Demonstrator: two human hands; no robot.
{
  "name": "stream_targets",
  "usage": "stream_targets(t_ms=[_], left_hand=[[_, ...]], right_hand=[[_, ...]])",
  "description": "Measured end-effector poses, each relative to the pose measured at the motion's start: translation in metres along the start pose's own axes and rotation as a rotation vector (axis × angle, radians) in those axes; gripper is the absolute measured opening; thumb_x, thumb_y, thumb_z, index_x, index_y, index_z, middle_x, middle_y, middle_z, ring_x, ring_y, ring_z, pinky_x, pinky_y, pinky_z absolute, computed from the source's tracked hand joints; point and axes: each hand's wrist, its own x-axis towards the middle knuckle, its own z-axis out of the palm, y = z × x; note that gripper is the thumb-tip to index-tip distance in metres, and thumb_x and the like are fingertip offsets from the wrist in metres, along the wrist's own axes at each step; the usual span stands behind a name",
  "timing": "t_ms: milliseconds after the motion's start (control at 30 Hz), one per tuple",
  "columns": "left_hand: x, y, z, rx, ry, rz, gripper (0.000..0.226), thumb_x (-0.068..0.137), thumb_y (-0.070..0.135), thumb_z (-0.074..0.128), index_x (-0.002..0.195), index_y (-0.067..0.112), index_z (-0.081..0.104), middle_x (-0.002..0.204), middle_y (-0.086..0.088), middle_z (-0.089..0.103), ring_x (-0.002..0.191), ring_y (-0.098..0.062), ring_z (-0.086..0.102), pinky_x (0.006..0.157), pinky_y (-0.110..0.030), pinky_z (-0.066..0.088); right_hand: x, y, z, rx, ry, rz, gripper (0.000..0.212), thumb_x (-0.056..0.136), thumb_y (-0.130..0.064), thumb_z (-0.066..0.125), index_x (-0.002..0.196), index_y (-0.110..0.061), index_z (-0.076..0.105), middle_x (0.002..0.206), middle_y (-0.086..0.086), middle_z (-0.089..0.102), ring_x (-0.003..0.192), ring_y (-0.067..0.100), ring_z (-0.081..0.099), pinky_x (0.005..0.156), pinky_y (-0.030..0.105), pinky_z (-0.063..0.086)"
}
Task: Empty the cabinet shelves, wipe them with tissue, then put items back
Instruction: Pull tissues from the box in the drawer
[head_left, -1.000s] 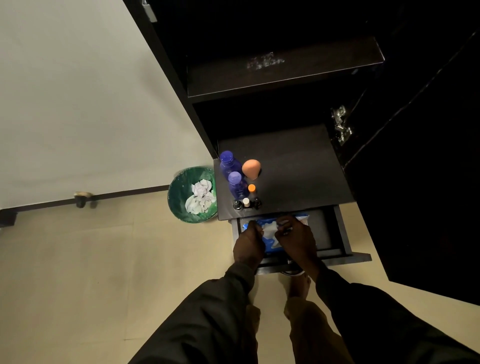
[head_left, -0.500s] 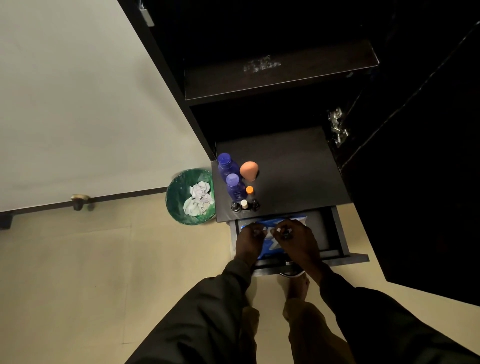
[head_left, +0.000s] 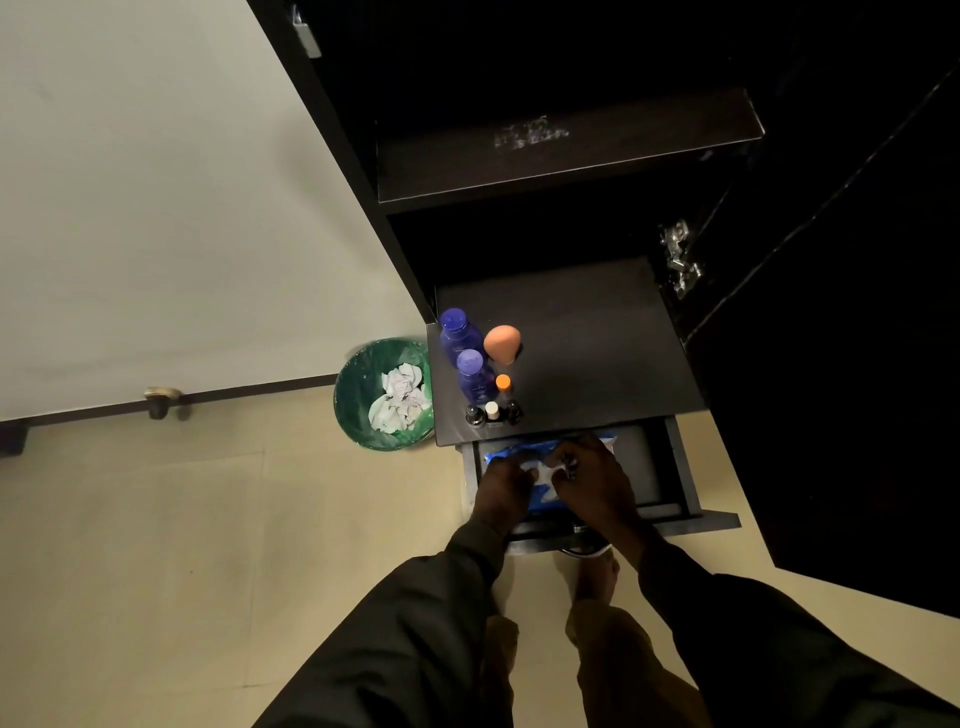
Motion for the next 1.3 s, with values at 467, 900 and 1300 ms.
stream_targets(t_ms=[467,900,1300], left_hand=[[-0.012,0.014,-0.006,-0.181,0.218,-0.085,0.012,0.095,0.012,0.058,0.098,0.009,0.070,0.099,-0.002,0.069,0.090,-0.014,0.061,0.077,-0.020,0.048],[-0.018,0.012,-0.005,-0.210,0.040,-0.042,0.036,0.096,0.000,0.052,0.131,0.009,0.056,0.127,0.000,0.057,0.119,-0.013,0.054,0.105,-0.028,0.045],[-0.016,0.004,0.001,-0.158,-0.026,-0.104,0.034,0.092,0.020,0.067,0.123,0.017,0.054,0.121,0.001,0.059,0.108,-0.018,0.059,0.084,-0.021,0.048]], right_hand=[[-0.007,0.006,-0.004,0.340,0.048,-0.058,0.015,0.090,-0.021,0.067,0.085,-0.031,0.057,0.104,-0.008,0.059,0.093,0.011,0.062,0.082,0.036,0.055],[-0.019,0.007,-0.015,0.512,0.057,-0.019,0.004,0.096,-0.019,0.057,0.094,-0.020,0.060,0.092,-0.007,0.065,0.083,0.000,0.063,0.071,0.016,0.050],[-0.022,-0.021,-0.038,0.826,0.379,0.104,0.005,0.096,-0.016,0.056,0.101,-0.015,0.054,0.092,-0.004,0.057,0.082,0.007,0.056,0.069,0.016,0.043]])
